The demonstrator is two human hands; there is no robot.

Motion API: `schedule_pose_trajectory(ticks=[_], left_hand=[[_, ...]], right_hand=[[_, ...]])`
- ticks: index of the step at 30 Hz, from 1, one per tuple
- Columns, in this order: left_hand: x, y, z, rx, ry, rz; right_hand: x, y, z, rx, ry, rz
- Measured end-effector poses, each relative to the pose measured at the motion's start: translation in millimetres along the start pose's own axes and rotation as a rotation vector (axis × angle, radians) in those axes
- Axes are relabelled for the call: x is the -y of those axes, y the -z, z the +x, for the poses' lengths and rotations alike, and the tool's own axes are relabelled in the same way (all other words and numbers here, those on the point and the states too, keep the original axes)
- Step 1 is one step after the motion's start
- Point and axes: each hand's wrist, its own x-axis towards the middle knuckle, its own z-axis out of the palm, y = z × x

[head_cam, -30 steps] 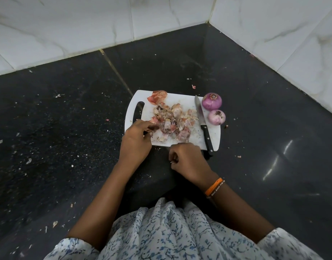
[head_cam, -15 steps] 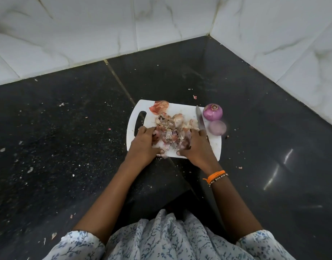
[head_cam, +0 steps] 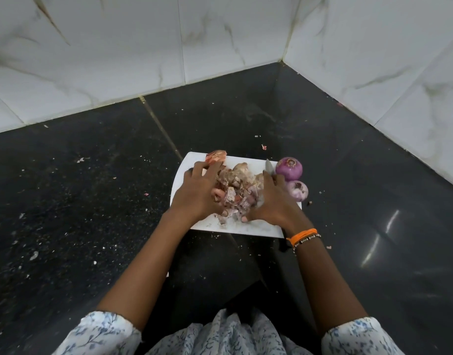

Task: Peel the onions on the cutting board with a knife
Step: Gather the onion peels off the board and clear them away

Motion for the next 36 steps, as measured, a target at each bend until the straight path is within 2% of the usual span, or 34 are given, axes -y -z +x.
schedule_pose_trajectory(ticks=[6,9,15,18,21,23,36], left_hand=[[-5,10,45,0.353,-0.04,0.224],[-5,5,54,0.412,-0.058,0.236],[1,-14,31,0.295,-0.158,0.138],[2,-25,16,0.12,-0.145,0.021],[-3,-34,7,-0.083,-0.074,-0.16],[-7,-38,2,-0.155,-0.044,-0.292],[-22,-43,1,-0.303,0.199,-0.405]], right_hand=[[9,0,21,0.134,0.03,-0.128],[10,-1,28,0.153,0.096,-0.174],[7,-11,27,0.113,0.143,-0.104],[9,-20,25,0.104,0.129,-0.054],[13,-28,17,0.015,0.093,0.046],[15,-33,11,-0.043,0.087,0.093],[18,-37,11,-0.095,0.072,0.172]])
